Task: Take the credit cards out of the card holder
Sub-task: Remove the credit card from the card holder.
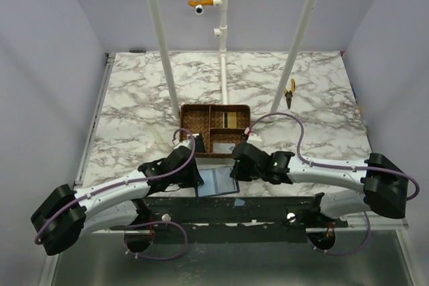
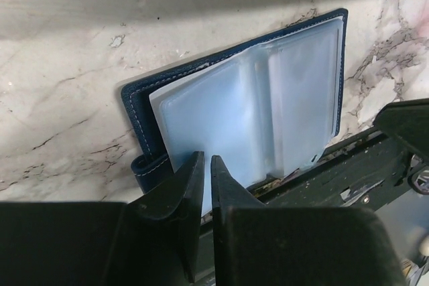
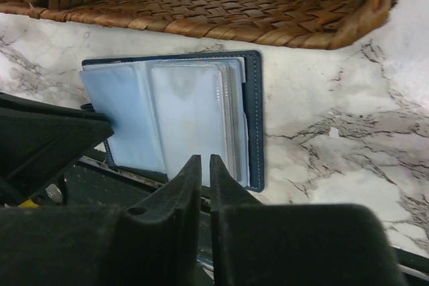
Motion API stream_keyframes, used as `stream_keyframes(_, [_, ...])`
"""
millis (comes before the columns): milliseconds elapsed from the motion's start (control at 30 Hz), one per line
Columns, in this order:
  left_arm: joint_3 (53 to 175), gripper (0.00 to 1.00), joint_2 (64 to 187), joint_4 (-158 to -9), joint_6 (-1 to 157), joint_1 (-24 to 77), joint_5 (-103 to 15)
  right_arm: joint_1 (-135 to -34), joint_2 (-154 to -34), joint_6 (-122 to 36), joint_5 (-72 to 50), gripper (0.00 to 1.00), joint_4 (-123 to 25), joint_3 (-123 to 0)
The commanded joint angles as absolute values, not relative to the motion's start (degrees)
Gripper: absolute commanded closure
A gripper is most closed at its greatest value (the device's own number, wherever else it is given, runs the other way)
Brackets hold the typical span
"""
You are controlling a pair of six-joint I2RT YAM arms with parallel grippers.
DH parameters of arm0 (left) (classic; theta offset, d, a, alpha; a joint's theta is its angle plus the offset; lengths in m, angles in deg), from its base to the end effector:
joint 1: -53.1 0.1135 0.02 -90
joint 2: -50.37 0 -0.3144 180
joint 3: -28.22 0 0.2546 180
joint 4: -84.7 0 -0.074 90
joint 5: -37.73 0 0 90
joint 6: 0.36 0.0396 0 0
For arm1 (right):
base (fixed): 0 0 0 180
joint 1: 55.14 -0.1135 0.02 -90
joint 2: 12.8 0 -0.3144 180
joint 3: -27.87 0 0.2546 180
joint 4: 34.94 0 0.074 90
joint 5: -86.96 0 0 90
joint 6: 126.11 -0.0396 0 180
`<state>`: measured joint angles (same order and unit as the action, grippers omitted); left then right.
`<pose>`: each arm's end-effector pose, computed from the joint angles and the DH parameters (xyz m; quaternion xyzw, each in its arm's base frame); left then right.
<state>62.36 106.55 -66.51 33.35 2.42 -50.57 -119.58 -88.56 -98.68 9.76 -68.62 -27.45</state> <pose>0.0959 -0.1189 0.1911 -0.0411 0.9412 -0.2777 0.1882 0.1146 0.2193 0.2381 0.0189 0.9459 0.2266 0.2315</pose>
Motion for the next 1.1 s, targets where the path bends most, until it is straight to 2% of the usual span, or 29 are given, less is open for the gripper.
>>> stream_keyframes(0, [61.46, 0.89, 108.11, -68.01, 32.25, 2.21, -53.5, -120.37, -90.48, -99.69, 8.58, 0.93, -65.43, -26.89])
stream_keyframes(1067, [62.52, 0.9, 111.24, -70.38, 32.95, 2.21, -50.79, -120.65, -101.59, -96.38, 5.34, 0.99, -61.53, -30.61])
